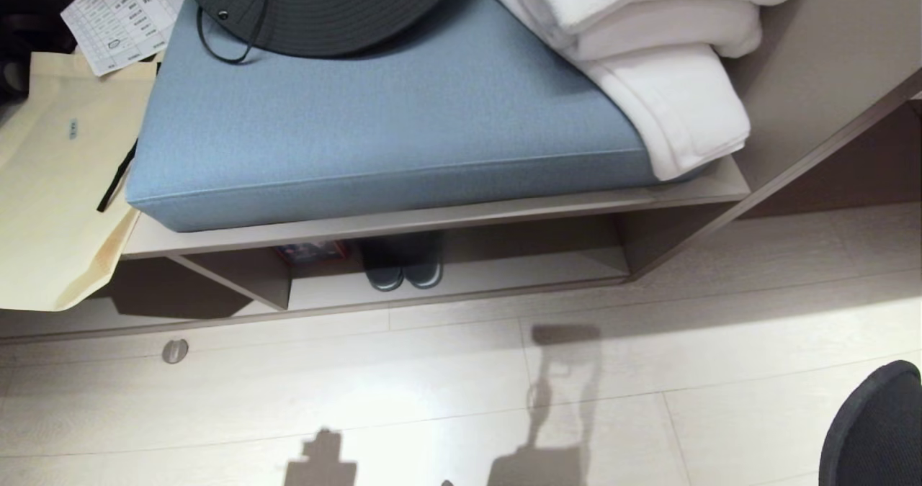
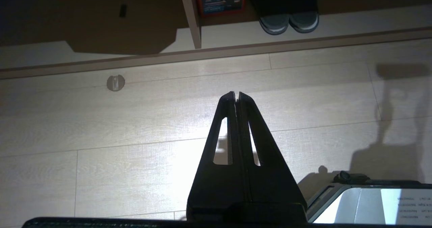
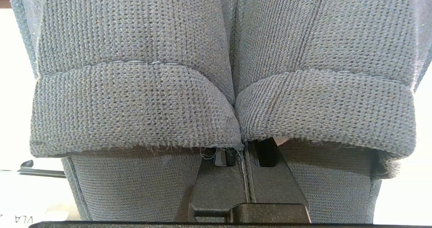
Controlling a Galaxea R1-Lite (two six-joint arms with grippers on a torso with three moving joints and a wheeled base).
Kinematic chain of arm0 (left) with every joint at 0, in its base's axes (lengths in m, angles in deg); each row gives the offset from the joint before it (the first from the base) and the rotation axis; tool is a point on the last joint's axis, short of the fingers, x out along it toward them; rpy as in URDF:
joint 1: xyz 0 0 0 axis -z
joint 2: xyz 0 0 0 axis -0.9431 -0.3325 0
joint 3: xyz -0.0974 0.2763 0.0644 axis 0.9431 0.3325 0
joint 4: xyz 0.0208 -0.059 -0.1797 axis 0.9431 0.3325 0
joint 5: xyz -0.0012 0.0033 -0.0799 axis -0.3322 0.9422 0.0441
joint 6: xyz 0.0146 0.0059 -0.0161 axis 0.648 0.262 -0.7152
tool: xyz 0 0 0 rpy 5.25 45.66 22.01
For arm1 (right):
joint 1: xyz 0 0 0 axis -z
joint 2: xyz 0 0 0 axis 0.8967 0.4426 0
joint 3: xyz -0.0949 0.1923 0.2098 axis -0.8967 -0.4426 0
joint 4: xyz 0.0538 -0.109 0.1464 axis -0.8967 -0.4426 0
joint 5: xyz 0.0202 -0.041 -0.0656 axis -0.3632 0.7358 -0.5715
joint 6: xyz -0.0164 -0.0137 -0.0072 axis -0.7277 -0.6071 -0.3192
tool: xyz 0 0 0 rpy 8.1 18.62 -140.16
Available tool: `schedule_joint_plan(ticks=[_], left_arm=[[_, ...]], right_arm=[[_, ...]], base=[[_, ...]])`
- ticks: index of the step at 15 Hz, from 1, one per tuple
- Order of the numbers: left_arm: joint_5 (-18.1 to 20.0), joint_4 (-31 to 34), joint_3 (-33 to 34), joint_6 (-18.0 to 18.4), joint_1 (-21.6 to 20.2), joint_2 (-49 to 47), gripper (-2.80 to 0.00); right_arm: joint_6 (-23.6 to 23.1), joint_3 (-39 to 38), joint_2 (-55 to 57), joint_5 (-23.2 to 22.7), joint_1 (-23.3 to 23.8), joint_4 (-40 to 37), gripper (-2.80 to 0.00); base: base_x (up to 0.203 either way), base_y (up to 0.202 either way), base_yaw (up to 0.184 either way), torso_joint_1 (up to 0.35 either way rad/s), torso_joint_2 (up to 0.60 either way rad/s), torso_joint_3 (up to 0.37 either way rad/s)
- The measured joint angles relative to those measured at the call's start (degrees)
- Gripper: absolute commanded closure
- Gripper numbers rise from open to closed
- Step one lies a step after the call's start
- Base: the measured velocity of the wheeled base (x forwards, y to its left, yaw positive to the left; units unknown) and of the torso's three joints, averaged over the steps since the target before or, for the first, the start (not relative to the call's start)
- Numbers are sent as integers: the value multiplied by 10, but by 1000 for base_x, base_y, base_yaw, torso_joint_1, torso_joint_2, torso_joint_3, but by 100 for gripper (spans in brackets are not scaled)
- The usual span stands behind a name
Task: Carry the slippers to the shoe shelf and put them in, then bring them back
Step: Place the slippers into the shoe cabinet
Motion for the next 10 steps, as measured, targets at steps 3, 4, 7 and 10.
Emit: schedule_joint_plan(ticks=[3, 4, 7, 10], left_arm=[[0, 0, 0, 0, 0, 0, 0], [0, 0, 0, 0, 0, 0, 0], [0, 0, 0, 0, 0, 0, 0], [0, 0, 0, 0, 0, 0, 0]], right_arm=[[0, 0, 0, 0, 0, 0, 0], [0, 0, 0, 0, 0, 0, 0], [0, 0, 0, 0, 0, 0, 0], [0, 0, 0, 0, 0, 0, 0]], base=[[0, 0, 0, 2, 1, -197], [0, 0, 0, 2, 0, -205], [0, 0, 0, 3, 3, -198], [0, 0, 0, -1, 2, -193]])
